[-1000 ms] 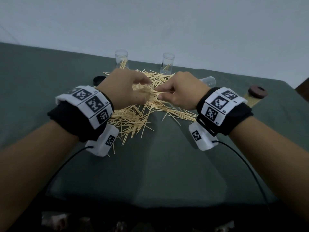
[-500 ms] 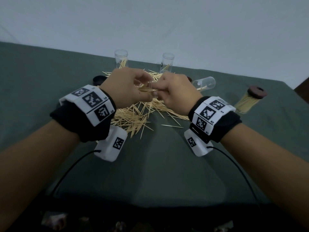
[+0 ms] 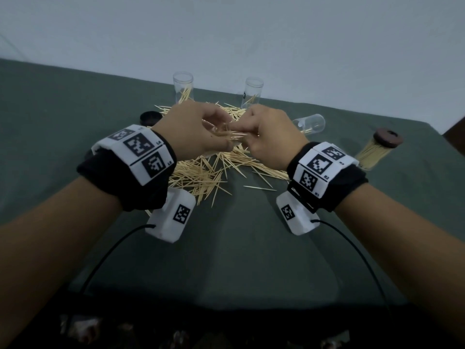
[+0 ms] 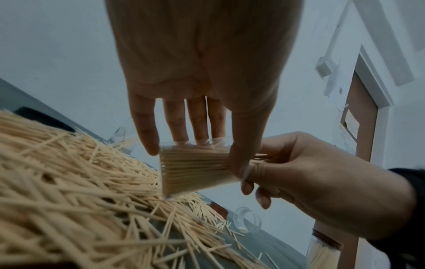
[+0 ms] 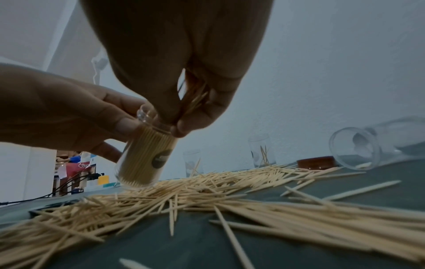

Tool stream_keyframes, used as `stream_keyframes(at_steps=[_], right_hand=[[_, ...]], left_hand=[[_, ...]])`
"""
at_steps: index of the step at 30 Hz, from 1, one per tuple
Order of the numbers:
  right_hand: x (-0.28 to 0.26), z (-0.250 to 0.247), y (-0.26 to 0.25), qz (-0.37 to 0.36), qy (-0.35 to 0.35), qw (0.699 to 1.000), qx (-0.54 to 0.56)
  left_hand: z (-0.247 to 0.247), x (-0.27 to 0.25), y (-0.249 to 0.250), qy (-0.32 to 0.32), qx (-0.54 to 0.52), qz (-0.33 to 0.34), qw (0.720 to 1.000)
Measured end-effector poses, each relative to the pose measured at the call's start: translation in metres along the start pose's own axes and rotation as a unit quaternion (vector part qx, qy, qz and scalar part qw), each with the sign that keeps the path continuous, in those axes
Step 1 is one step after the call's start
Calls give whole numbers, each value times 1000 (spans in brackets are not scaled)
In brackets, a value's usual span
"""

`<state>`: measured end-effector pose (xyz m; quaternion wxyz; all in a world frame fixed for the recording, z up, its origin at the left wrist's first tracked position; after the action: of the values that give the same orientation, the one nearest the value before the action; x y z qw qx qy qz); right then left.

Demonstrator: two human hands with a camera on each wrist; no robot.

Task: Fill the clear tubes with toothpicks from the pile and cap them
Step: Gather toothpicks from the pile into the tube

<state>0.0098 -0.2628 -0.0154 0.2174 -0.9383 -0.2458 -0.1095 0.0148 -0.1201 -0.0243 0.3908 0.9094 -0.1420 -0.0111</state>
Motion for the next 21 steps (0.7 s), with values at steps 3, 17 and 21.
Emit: stream_keyframes(at_steps=[3,17,21], right_hand=[[1,0,2,18,-20,1000,5],[4,-11,5,10,40,999,21],[3,-13,5,-1,57,998,19]], left_hand=[[0,0,-2,2,0,-7,1000],[4,0,-1,-19,-26,-6,999],[5,0,0,-16,-20,-6,1000]])
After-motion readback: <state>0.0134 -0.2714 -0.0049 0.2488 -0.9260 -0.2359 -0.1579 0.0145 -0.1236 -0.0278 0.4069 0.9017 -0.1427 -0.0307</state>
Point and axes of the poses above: each hand's wrist, its own x-axis towards the middle knuckle, its own z-axis out of the palm, y = z × x, the point moved 6 cm from there along x, towards the middle knuckle
